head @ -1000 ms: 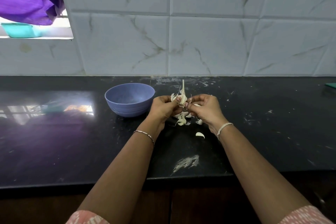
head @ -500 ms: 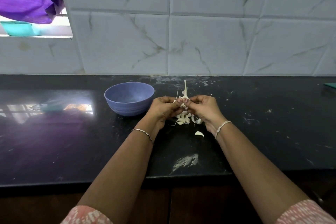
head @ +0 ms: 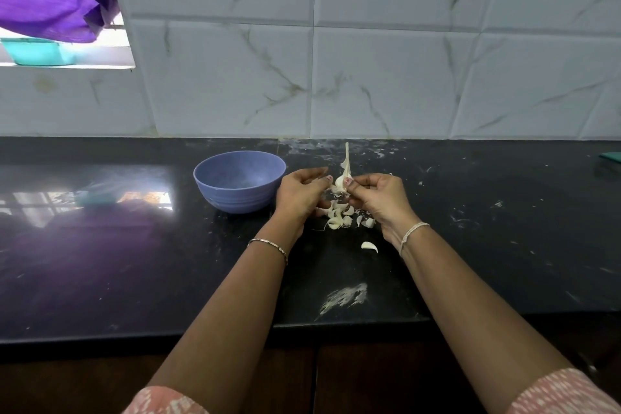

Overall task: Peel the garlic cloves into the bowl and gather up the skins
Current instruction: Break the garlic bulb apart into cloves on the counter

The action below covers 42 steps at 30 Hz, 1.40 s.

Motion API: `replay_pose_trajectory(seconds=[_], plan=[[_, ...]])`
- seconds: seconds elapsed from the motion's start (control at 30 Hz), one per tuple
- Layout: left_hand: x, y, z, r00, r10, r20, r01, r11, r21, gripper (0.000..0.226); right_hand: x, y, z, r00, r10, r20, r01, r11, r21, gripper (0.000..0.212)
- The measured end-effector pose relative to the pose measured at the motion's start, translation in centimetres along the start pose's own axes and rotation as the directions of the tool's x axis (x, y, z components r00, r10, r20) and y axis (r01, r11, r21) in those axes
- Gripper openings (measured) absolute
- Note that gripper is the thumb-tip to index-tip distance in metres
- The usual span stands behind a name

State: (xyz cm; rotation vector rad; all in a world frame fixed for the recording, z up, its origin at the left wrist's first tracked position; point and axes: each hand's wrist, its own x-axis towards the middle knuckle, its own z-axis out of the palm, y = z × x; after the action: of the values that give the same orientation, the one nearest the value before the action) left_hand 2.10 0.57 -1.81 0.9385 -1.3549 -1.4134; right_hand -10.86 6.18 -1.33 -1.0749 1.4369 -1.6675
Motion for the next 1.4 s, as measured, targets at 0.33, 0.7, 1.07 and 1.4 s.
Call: replay_pose_trajectory(seconds=[0.33,0.7,1.07,1.4], plan=[[-0.1,0.0,-0.1,0.990,-0.071,0.120,0.077,0.996,-0.050,0.007,-0.1,-0.2,-0.3,0.996,0.048,0.077,-0.052,0.998,0.047,0.008],[-0.3,0.4,0.2,0.992,-0.077,0.097,0.092,0.983,-0.161,0.009,-0.4,-0.9,-0.2,0.979,0.130,0.155,-0.168,0.952,0.258,0.007],[-0.5,0.3,0.2,0.982,0.076,0.173,-0.090,0.993,0.073,0.019,-0.1,-0.2,-0.4,0.999,-0.023,-0.039,0.022,1.000,-0.018,0.008],[-0.3,-0.1,0.1,0.984,0.058,0.171,-0.071,0.995,0.074,0.022,0.3,0.4,-0.4,0.995,-0.096,0.005,0.095,0.981,-0.169,0.004]])
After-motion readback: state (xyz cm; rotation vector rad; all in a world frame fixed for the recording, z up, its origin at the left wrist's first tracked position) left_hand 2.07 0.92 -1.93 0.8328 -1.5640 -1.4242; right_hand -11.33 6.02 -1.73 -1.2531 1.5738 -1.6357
